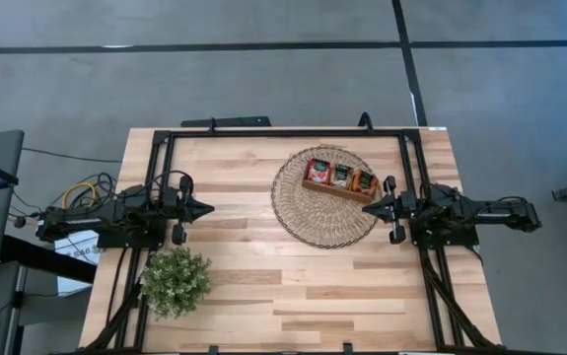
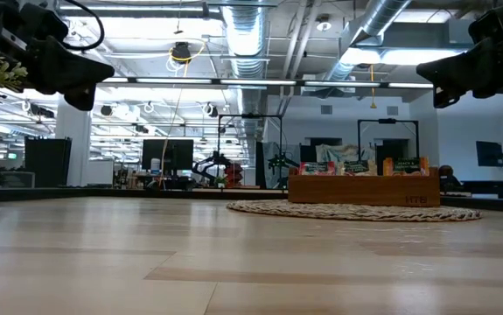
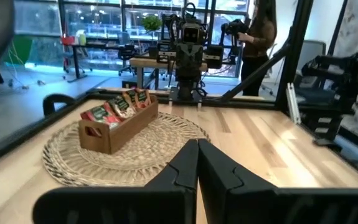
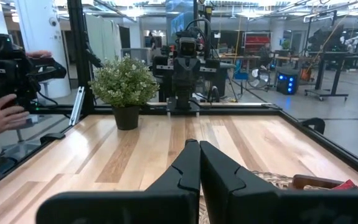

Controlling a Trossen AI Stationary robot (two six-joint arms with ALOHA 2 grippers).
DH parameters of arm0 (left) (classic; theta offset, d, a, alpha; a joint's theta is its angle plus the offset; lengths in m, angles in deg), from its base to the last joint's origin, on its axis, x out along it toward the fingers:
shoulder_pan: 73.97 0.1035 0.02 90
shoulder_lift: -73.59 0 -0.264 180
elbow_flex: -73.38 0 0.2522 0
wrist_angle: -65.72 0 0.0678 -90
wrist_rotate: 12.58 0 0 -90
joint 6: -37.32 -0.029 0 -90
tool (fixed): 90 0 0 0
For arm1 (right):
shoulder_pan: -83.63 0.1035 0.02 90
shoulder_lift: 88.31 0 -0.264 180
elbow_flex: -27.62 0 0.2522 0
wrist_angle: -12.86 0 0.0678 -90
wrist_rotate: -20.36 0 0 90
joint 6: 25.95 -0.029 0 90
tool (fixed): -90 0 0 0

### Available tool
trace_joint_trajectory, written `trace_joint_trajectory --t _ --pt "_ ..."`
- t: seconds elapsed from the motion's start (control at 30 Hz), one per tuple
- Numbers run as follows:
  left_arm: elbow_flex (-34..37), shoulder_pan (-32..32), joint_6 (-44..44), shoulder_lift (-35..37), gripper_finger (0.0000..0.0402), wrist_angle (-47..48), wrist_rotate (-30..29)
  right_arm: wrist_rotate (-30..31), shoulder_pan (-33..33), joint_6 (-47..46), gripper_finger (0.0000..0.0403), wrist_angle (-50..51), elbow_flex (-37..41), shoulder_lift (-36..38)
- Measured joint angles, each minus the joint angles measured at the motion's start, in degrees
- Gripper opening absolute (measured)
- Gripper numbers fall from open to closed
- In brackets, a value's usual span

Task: Pick & Place Tea
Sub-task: Return to Home Position

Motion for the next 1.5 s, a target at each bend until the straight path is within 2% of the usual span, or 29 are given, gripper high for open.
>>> trace_joint_trajectory --t 0.17,1.5 --pt "0.0 0.0 3.4 0.0 0.0000 0.0 -0.2 0.0 0.0 0.0 0.0000 0.0 0.0 0.0" --pt "0.0 0.0 3.5 0.0 0.0000 0.2 -0.4 0.0 0.0 0.0 0.0000 0.0 0.0 0.0"
